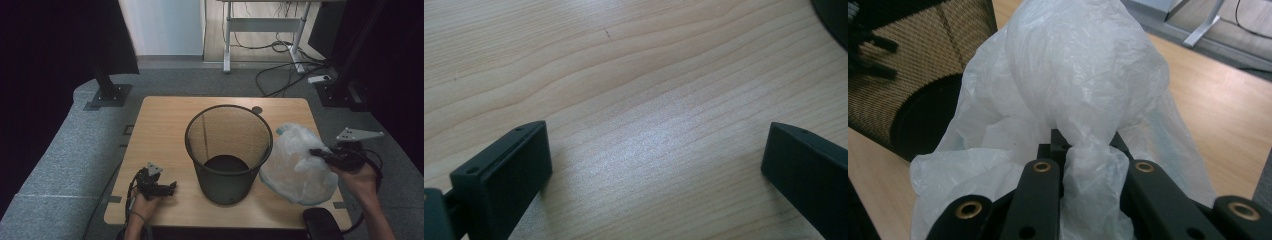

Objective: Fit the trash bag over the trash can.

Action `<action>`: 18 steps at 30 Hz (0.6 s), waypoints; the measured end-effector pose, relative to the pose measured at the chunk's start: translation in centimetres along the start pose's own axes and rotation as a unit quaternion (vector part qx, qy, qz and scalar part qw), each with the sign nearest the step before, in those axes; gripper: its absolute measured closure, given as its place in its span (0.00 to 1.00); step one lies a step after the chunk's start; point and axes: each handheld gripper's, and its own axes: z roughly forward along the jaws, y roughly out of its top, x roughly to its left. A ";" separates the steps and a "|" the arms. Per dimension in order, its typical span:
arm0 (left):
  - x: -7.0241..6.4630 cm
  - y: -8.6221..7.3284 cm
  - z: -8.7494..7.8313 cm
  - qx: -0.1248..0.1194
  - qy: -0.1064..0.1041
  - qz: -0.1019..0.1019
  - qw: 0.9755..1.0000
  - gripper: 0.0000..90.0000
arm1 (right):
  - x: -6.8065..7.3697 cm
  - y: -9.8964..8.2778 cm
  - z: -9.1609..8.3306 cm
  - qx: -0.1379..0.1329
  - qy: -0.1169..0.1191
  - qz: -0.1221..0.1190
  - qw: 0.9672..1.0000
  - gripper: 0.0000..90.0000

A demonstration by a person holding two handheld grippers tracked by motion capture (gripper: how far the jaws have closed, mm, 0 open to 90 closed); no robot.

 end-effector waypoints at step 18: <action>0.0 0.0 0.0 0.000 0.001 -0.001 1.000 0.00 | -0.5 3.6 -6.1 -0.051 0.006 -0.013 0.999 0.90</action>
